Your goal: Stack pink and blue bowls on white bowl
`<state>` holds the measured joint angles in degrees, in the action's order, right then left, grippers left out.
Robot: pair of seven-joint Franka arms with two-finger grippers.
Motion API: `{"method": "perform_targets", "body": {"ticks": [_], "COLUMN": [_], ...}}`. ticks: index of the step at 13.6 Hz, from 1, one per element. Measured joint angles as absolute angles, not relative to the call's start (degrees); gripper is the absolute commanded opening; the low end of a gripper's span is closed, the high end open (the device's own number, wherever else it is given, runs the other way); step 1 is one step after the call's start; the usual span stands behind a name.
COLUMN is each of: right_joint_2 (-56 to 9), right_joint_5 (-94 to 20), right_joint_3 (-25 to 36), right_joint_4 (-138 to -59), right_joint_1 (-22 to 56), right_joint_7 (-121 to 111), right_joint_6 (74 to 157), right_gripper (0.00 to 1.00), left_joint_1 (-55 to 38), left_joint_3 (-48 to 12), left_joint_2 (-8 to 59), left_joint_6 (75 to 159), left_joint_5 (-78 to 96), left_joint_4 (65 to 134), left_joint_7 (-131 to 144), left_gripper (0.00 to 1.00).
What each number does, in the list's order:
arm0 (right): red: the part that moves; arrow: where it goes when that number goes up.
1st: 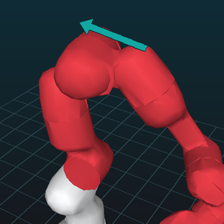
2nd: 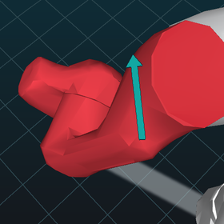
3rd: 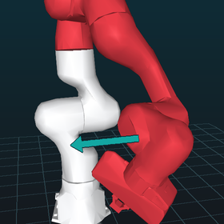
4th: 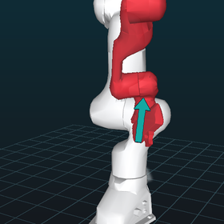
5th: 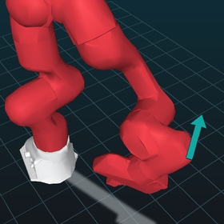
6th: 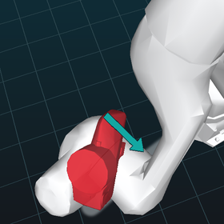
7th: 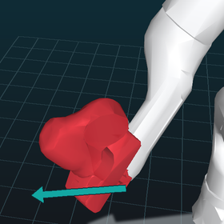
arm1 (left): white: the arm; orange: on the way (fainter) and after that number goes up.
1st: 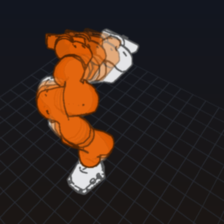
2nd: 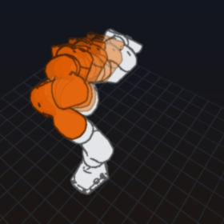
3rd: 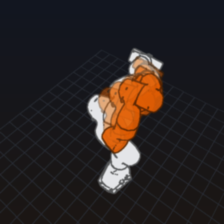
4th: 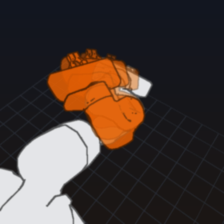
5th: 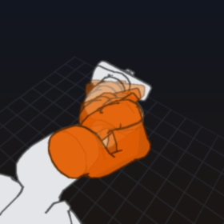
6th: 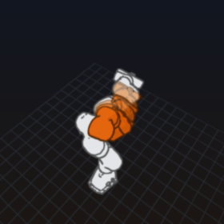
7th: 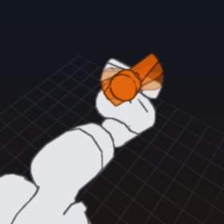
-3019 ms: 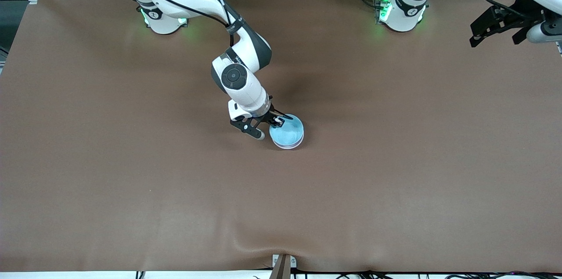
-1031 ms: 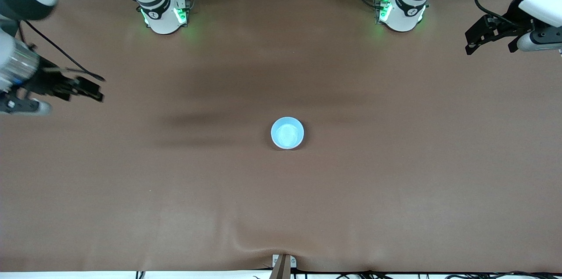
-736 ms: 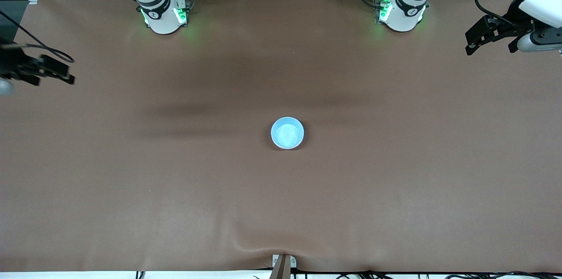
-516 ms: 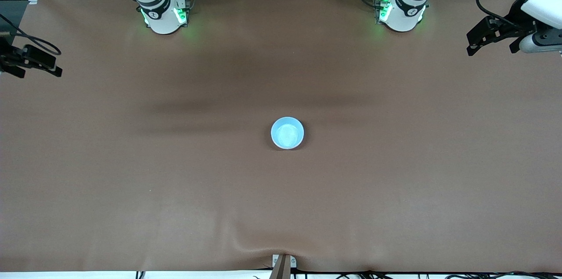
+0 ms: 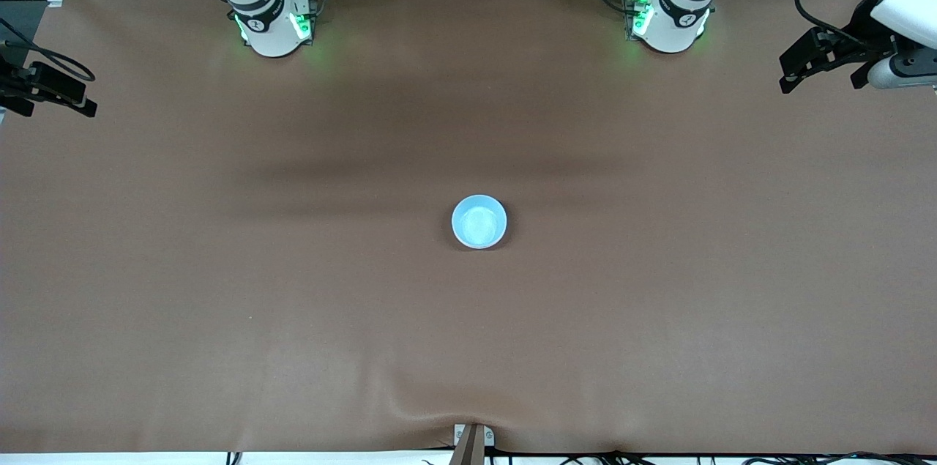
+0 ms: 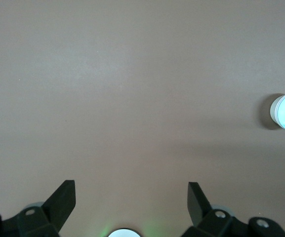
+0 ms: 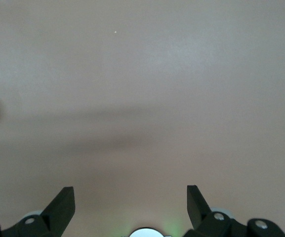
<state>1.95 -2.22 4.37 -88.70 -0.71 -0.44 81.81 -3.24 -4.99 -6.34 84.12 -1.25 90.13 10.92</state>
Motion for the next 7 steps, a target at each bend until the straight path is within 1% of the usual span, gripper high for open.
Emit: {"method": "perform_targets", "body": {"ticks": [7], "right_joint_2": [1.9], "right_joint_5": [-2.2], "right_joint_3": [3.7], "right_joint_4": [-88.7], "right_joint_1": [-0.7], "right_joint_7": [0.9], "right_joint_6": [81.7], "right_gripper": [1.0], "left_joint_1": [-3.2], "left_joint_3": [-5.0], "left_joint_2": [-6.2], "left_joint_6": [84.1], "left_joint_5": [-1.2], "left_joint_4": [90.1], "left_joint_7": [10.9], "left_gripper": [1.0]}}
